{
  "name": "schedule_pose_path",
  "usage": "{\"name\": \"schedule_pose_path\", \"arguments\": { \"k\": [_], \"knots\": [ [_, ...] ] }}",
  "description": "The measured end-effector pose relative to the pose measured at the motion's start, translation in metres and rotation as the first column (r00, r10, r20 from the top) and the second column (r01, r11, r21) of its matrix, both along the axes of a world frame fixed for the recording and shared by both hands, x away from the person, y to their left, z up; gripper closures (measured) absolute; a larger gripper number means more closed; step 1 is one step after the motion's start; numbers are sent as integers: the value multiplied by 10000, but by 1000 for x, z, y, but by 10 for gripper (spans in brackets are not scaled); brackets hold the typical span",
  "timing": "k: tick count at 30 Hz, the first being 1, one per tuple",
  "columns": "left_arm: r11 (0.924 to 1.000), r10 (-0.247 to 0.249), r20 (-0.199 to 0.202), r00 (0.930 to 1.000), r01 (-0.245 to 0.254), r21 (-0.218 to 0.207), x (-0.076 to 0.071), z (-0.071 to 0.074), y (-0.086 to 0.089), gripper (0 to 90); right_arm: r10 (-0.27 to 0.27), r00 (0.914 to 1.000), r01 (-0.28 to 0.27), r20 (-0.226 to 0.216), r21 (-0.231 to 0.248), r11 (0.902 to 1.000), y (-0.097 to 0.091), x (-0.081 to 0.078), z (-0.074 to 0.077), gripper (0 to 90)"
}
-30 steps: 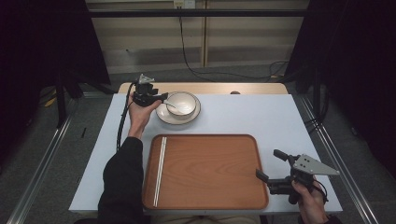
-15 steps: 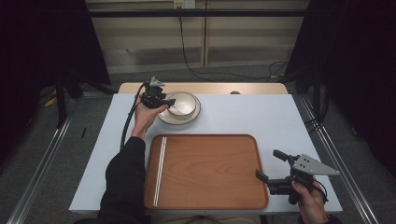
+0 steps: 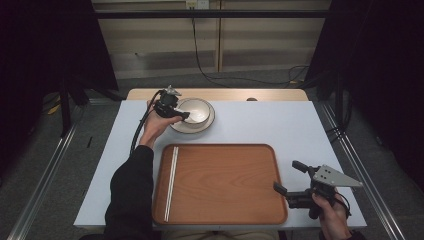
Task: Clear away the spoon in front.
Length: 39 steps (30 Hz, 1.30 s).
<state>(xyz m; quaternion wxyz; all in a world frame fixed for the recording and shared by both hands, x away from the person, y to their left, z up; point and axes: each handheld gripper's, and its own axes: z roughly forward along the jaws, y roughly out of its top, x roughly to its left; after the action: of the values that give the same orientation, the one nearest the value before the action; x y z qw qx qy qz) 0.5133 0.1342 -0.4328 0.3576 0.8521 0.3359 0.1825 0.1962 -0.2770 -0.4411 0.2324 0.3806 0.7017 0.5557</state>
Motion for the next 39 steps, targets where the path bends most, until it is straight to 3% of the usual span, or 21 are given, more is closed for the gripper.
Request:
{"name": "schedule_pose_path", "arguments": {
  "k": [2, 3, 6, 9, 10, 13, 16, 20, 27, 29, 30, 31, 34, 39],
  "knots": [
    [9999, -123, 77, 9999, 123, 3, 0, 1, 0, 334, 9, 10000, -9, 15, 2, 10000, 0, 0, 0, 14],
    [9999, 86, 25, 10000, -85, -99, 1, 1, 0, 347, -17, 10000, 17, 15, -13, 10000, -1, 0, 0, 14],
    [9999, -112, -80, 9999, 112, 78, 2, 0, 3, 353, 27, 10000, -27, -6, 15, 10000, 0, 0, 0, 14],
    [9999, 19, -234, 9997, -23, -153, 2, -1, 4, 382, 16, 10000, -16, 4, 10, 10000, 0, 0, 0, 15],
    [10000, -84, -204, 9998, 84, -21, 3, -1, 4, 391, 27, 10000, -27, 4, 12, 10000, 0, 0, 0, 14],
    [9999, -74, -408, 9991, 68, -146, 3, -2, 5, 418, 20, 10000, -20, 0, 11, 10000, 0, 0, 0, 14],
    [9999, -120, -455, 9989, 122, 43, 3, -4, 1, 456, 2, 10000, -2, -16, 10, 10000, 0, 0, 0, 14],
    [9989, -2, -730, 9973, -33, -473, 4, -5, 4, 519, 12, 10000, -12, -8, -7, 10000, 0, 0, 0, 14],
    [9974, 138, -860, 9962, -199, -697, 4, 0, 13, 630, 27, 10000, -27, -17, -2, 10000, 0, -1, 0, 14],
    [9943, 252, -861, 9960, -339, -1007, 3, 0, 12, 647, 24, 10000, -24, -4, -3, 10000, 0, 0, 0, 14],
    [9955, 240, -875, 9959, -318, -890, 3, 1, 13, 656, 22, 10000, -22, -3, -8, 10000, 0, 0, 0, 14],
    [9924, 356, -855, 9957, -453, -1144, 2, 1, 13, 667, 22, 10000, -22, -4, -3, 10000, 0, 0, 0, 14],
    [9899, 443, -933, 9946, -563, -1302, 1, 4, 17, 720, 9, 10000, -9, 3, -11, 10000, 0, 0, 0, 14],
    [9886, 488, -1019, 9936, -625, -1367, -1, 8, 22, 775, 74, 10000, -74, 56, -111, 9999, 1, -1, 0, 14]
  ]
}}
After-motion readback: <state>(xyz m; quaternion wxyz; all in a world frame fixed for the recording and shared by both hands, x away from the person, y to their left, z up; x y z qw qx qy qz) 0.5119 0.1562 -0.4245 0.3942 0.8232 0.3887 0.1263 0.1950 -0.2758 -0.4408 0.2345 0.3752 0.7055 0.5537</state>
